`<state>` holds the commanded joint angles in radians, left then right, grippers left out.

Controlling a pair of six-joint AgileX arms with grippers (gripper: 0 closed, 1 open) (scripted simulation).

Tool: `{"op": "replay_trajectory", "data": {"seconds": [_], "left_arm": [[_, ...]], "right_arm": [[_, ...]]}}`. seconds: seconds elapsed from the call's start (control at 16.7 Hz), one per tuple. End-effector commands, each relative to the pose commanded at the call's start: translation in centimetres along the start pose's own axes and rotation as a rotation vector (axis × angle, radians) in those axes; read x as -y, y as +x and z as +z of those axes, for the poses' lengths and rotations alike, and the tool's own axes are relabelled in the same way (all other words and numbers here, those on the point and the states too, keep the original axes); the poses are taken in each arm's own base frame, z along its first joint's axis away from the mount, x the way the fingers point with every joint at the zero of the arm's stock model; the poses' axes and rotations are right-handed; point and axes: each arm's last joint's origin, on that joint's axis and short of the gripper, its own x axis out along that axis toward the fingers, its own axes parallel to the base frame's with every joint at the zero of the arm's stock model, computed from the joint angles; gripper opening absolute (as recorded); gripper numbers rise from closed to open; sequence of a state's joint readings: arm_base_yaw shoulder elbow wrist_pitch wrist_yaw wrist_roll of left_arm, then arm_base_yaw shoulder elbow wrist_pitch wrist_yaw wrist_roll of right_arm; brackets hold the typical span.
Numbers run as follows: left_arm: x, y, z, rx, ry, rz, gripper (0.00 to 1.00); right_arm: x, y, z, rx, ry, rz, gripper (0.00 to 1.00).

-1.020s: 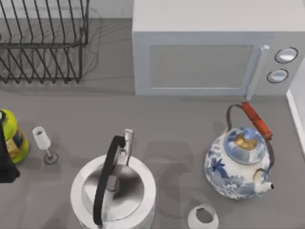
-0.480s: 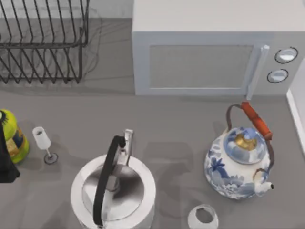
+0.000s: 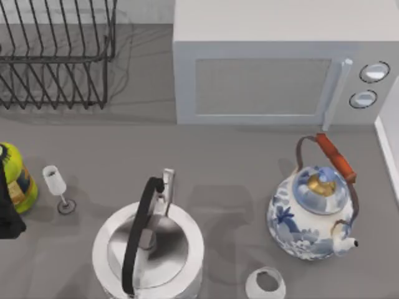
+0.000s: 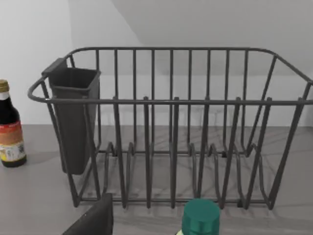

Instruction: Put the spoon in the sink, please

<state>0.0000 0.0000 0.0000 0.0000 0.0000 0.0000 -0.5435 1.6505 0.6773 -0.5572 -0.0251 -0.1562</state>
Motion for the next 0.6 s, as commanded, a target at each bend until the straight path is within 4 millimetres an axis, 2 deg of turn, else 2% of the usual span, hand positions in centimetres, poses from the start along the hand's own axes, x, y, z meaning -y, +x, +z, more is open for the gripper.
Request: {"op": "replay_trajectory", "data": {"seconds": [0.24,0.3,0.42,0.6], "left_arm": [[0.0,0.0,0.0,0.000,0.000,0.000,1.00],[0.0,0.0,0.0,0.000,0.000,0.000,1.00],[0.0,0.0,0.0,0.000,0.000,0.000,1.00],[0.0,0.0,0.0,0.000,0.000,0.000,1.00]], "right_arm": [[0.0,0.0,0.0,0.000,0.000,0.000,0.00],[0.1,-1.9,0.2,0.033,0.004,-0.019,0.00],[0.1,-2.3,0.4,0.033,0.003,-0.019,0.00],[0.1,-4.3,0.9,0.025,-0.001,-0.017,0.00]]}}
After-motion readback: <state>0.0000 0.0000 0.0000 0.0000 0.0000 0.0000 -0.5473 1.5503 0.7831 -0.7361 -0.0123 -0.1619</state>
